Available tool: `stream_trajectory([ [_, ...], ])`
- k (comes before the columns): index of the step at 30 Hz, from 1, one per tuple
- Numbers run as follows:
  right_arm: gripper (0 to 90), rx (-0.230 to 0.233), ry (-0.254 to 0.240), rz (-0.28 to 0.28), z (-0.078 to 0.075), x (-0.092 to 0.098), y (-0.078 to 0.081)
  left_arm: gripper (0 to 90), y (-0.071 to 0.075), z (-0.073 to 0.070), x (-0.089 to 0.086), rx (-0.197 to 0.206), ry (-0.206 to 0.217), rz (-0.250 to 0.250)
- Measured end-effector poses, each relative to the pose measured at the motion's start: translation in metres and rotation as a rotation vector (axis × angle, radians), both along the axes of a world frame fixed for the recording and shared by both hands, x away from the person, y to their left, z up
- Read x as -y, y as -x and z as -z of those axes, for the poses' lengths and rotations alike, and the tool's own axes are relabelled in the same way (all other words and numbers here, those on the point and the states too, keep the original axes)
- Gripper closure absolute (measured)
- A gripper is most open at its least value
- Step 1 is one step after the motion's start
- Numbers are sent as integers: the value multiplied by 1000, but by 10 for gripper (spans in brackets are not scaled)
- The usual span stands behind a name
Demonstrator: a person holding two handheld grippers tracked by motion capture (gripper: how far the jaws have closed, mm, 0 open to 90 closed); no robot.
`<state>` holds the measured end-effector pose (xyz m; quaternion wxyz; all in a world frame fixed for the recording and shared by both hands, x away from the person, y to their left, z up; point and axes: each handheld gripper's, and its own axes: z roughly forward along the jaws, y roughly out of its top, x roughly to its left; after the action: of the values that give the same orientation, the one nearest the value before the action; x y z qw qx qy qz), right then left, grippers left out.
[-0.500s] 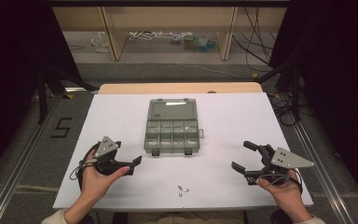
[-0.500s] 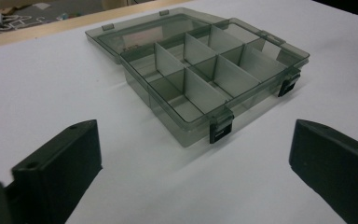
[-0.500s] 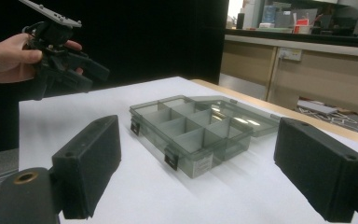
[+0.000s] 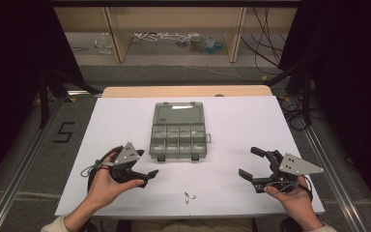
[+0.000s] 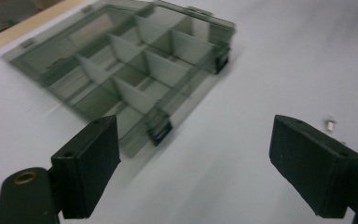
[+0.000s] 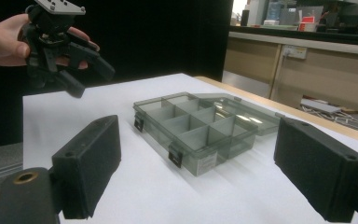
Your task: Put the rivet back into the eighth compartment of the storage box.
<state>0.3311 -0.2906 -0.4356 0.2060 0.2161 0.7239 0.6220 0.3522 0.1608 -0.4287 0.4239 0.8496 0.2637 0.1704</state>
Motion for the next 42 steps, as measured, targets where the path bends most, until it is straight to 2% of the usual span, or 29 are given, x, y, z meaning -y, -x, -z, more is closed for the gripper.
stream_trajectory([
  [1,156,-19,-2,-2,0,0,1,155,0,-1,6,-15,-30,23],
  [3,156,-34,-9,-12,1,-1,1,165,-4,-5,18,-50,-95,108],
  [4,157,-28,-8,7,1,-2,2,183,-7,-6,28,-74,-142,170],
  [5,157,-24,-12,8,1,-2,1,198,-7,-6,28,-74,-142,170],
  [7,157,-26,-7,2,1,-2,1,233,-11,-8,41,-70,-211,227],
  [8,156,-48,16,-13,0,-1,2,255,-12,-8,48,-73,-249,260],
  [9,157,-50,19,-19,0,0,2,268,-14,-6,61,-91,-304,335],
  [10,157,-45,11,-17,1,-1,1,286,-14,-6,61,-91,-304,335],
  [11,157,-45,11,-17,1,-1,1,286,-15,-4,68,-98,-316,359],
  [12,156,-6,7,-13,1,-1,-1,336,-14,-1,77,-118,-324,395],
  [14,157,-3,6,-11,1,-2,-1,389,-16,3,88,-148,-378,457],
  [15,157,-4,7,-12,1,-2,-1,405,-15,9,100,-172,-432,515],
  [17,156,-3,8,-14,1,-2,-1,408,-15,15,110,-178,-472,553],
  [18,156,-4,7,-14,1,-2,-1,409,-15,15,110,-178,-472,553],
  [22,156,-5,10,-21,2,-2,-1,412,-16,24,128,-192,-532,622],
  [30,156,-10,15,-27,2,-2,0,411,-19,30,138,-192,-586,654],
  [31,156,-12,14,-28,2,-2,0,412,-19,31,139,-197,-570,645],
  [32,156,-13,17,-30,1,-2,0,413,-20,31,140,-191,-595,663],
  [34,156,-11,19,-30,1,-2,0,413,-20,32,141,-196,-600,677],
  [37,157,-12,20,-28,1,-2,0,411,-20,34,142,-195,-604,694],
  [38,157,-15,24,-33,1,-2,0,411,-20,35,143,-208,-584,688],
  [40,157,-17,27,-34,1,-2,0,417,-20,35,143,-205,-592,696],
  [41,157,-17,27,-34,1,-2,0,417,-20,35,143,-210,-583,695],
  [42,157,-11,19,-29,1,-2,0,426,-21,34,143,-209,-596,705],
])
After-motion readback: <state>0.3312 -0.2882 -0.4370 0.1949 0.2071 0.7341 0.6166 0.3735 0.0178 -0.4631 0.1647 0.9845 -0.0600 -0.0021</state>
